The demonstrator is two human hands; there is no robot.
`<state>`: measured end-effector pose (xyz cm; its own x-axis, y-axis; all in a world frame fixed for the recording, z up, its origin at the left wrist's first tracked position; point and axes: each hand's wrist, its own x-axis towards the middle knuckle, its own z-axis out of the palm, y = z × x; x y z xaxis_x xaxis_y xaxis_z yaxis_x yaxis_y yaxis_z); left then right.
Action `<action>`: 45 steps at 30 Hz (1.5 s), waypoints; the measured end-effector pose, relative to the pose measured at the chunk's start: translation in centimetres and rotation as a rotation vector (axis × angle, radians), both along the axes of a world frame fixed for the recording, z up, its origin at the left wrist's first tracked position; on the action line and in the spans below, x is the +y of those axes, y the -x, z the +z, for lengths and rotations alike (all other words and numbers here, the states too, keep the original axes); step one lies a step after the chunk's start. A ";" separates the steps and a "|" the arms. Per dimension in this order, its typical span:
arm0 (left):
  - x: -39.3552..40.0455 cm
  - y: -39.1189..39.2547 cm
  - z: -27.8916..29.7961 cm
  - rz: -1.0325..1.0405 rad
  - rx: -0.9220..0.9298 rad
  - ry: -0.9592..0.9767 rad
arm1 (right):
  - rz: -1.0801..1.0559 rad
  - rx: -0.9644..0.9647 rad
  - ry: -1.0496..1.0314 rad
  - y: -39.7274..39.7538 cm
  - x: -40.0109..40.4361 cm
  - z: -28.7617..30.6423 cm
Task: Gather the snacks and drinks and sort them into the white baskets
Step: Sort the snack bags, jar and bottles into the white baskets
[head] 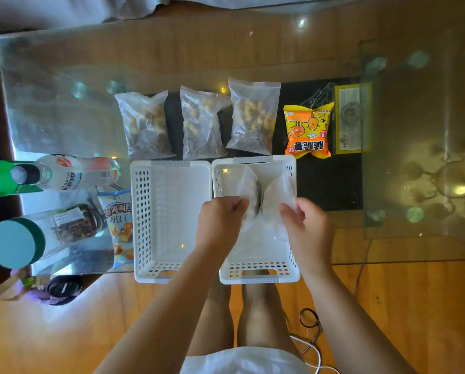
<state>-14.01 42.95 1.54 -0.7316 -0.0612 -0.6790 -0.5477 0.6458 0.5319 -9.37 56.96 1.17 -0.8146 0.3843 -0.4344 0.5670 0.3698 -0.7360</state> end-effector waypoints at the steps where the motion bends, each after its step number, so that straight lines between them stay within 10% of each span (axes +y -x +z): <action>1: 0.0 -0.1 0.1 -0.002 0.008 -0.010 | 0.007 0.019 0.003 0.0 0.0 0.4; 14: -1.6 1.0 0.0 -0.330 0.071 0.096 | 0.115 -0.157 0.034 -0.6 0.1 -0.8; 27: 0.9 9.3 -0.1 -0.932 0.005 0.165 | 0.726 0.003 -0.298 0.6 -1.8 3.7; 45: -3.0 9.0 -1.0 -0.572 0.178 0.091 | 0.666 0.021 -0.332 5.0 -3.8 -0.6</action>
<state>-23.04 39.98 0.51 -0.7675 0.3234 -0.5534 -0.0078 0.8586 0.5125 -14.33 53.18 0.58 -0.9279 -0.0852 -0.3629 0.1321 0.8352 -0.5339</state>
